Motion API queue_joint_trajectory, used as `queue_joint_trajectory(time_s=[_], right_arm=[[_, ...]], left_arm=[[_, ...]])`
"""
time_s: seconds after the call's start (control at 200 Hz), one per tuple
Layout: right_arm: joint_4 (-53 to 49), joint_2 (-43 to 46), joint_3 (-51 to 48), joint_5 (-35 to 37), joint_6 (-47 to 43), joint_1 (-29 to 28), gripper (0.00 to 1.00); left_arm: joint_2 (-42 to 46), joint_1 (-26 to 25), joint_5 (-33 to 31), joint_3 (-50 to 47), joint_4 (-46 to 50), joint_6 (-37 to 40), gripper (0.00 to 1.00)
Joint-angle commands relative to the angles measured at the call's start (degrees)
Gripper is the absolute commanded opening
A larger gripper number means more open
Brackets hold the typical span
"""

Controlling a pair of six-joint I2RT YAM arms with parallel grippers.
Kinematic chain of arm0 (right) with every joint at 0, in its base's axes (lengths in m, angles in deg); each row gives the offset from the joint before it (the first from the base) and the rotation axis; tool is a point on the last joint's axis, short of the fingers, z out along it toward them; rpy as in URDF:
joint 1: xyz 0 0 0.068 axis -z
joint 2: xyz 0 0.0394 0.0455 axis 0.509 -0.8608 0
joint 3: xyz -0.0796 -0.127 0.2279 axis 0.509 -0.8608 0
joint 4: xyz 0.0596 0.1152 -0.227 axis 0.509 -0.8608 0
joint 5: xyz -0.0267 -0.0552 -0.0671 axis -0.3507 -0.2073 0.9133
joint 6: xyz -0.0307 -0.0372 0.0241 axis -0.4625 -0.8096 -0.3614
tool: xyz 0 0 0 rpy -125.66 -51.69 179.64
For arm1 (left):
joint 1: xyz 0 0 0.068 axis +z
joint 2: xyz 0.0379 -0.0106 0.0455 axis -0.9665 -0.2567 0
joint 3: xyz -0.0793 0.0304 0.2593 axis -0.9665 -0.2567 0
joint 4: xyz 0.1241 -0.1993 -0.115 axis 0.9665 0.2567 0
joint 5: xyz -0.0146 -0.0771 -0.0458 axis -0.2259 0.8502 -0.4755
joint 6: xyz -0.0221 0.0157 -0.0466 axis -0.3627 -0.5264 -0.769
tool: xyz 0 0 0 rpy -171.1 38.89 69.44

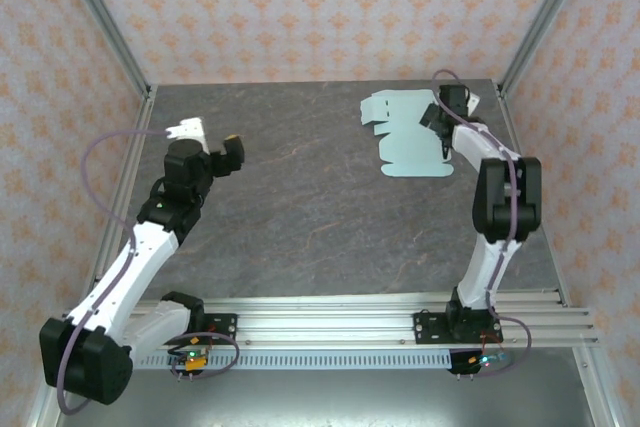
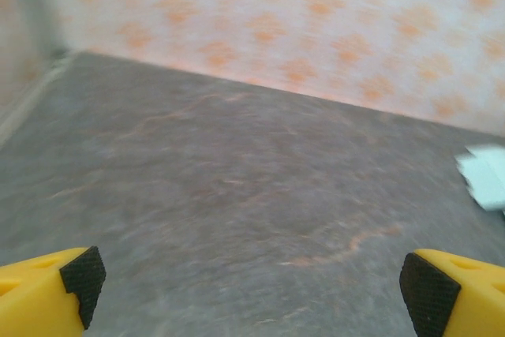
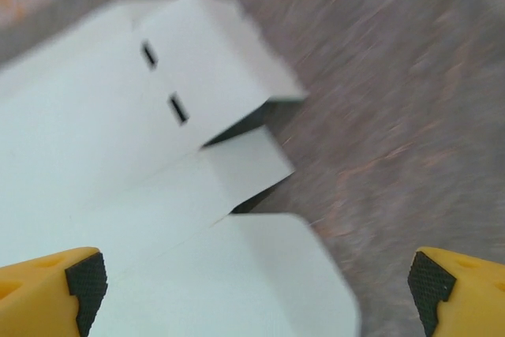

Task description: Fold the paper box

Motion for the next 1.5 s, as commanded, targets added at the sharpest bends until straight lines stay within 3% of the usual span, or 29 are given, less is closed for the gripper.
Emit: queue_joint_trajectory(time_s=[0.0,0.12,0.425,0.686,0.826,0.891,0.961,1.071,1.186,1.326,1.492], right_arm=[[-8.96,-4.32,6.53,-7.78,-2.61,-0.77,0.99],[-13.73,-8.98,11.23,-5.46,-6.41,-2.96,0.99],[-24.37,-12.57,16.67,-7.88,-13.75,-12.12,0.99],[-19.48,-8.14,4.14,-30.86,-8.25,-18.82,0.97],[-16.52,-2.68,0.11,-35.47,-6.28,-21.4,0.96],[-13.59,0.54,-2.15,-33.21,-5.17,-21.08,0.97],[-12.62,2.32,-2.63,-25.72,-5.17,-20.04,0.98],[-14.19,1.62,-0.67,-13.35,-3.87,-16.84,0.98],[-15.49,-0.54,1.17,-6.75,-4.72,-15.86,0.98],[-16.52,-2.8,0.76,-11.05,-4.4,-17.37,0.97],[-16.99,-4.37,-0.14,-19.05,-4.59,-23.54,0.97]], left_arm=[[2.65,1.4,-14.72,2.53,14.37,-13.0,1.0],[5.28,1.5,-14.86,0.51,15.05,-10.96,1.0],[7.32,1.46,-7.54,-4.55,9.6,-12.25,1.0],[4.28,1.45,-2.74,-6.11,5.8,-13.95,1.0],[2.45,1.42,-0.87,-5.64,5.67,-14.08,1.0],[1.97,1.41,-0.28,-5.55,5.58,-13.96,1.0],[1.87,1.37,0.08,-5.57,5.88,-13.94,1.0],[2.89,1.24,1.66,-6.09,5.97,-14.7,1.0],[3.91,1.02,2.35,-7.1,5.9,-14.75,1.0],[5.57,1.02,2.17,-7.78,6.87,-15.2,1.0],[6.15,0.94,2.28,-8.16,6.51,-15.48,1.0]])
